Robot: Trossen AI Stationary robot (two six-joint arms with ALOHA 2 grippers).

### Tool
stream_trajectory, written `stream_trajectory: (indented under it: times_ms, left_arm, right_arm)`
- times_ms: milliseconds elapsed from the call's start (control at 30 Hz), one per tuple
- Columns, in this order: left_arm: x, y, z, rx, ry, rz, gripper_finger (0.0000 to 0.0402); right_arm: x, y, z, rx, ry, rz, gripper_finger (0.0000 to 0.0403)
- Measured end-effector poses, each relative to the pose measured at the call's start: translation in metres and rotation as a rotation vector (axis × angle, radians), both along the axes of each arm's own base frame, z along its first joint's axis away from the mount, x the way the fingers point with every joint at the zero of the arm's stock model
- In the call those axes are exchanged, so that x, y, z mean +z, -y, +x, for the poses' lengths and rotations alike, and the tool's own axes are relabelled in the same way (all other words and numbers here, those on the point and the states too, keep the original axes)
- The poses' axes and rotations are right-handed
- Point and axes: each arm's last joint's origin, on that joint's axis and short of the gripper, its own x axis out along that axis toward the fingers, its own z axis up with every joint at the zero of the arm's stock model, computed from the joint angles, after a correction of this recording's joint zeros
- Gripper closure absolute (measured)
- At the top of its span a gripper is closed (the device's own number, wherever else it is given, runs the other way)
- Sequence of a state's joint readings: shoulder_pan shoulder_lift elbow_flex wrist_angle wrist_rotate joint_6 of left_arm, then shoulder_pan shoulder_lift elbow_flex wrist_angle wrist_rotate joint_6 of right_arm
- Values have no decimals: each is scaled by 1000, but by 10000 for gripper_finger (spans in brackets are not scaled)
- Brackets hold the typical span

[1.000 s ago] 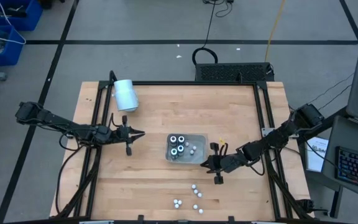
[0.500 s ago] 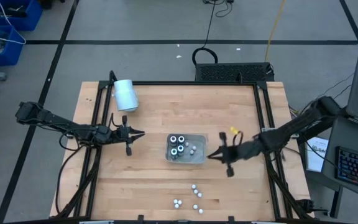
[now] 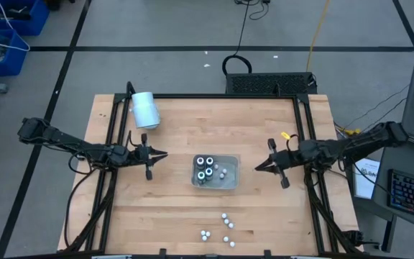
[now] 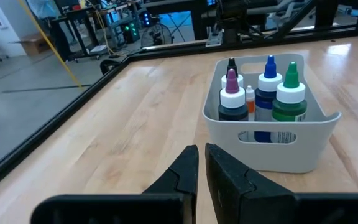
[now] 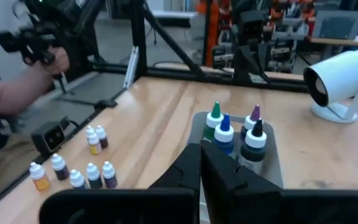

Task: Pick & Place food coloring
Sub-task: Put the small purple food coloring bottle into the bin

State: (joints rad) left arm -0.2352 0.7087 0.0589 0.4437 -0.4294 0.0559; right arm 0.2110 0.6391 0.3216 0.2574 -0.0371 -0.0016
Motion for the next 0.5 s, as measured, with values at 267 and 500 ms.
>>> stream_trajectory:
  times_ms: [267, 500]
  left_arm:
    - [0, 0, 0, 4, 3, -40, 364]
    - [-1, 3, 0, -49, 7, -99, 364]
  right_arm:
    - [-28, 5, -14, 21, 46, 29, 403]
    - [-39, 5, -17, 23, 73, 5, 403]
